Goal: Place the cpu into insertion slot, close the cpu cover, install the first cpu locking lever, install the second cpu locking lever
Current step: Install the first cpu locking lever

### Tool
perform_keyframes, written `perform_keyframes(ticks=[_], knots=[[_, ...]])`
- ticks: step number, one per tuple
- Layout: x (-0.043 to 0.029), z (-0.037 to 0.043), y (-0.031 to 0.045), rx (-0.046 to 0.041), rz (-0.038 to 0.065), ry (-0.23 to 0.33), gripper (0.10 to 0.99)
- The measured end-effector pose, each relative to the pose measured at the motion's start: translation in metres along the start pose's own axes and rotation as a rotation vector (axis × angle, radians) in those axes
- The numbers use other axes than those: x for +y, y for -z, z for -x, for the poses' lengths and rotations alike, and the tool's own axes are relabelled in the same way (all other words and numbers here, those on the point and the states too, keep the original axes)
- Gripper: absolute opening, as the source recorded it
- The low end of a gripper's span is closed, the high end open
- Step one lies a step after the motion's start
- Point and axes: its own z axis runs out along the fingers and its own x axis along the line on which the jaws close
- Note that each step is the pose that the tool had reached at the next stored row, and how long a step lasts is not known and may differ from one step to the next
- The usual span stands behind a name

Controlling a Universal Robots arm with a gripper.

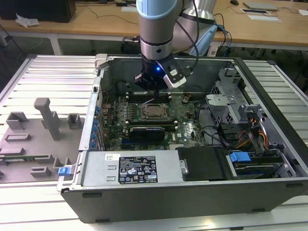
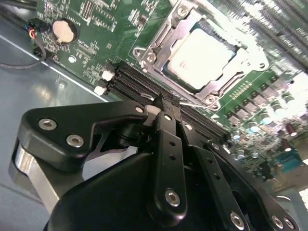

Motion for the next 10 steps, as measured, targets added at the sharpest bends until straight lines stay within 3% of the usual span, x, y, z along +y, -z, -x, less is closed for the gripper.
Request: perform_keyframes(ticks=[3, 4, 8, 10], knots=[[0.0026, -0.0003, -0.0032, -0.0090, -0.001, 0.002, 0.106], [0.0037, -0.0006, -0.0051, -0.0179, -0.003, 0.004, 0.106], [0.0044, -0.0023, -0.0083, -0.0385, -0.008, 0.009, 0.106], [0.0044, -0.0029, -0.0088, -0.0405, -0.012, 0.010, 0.106]])
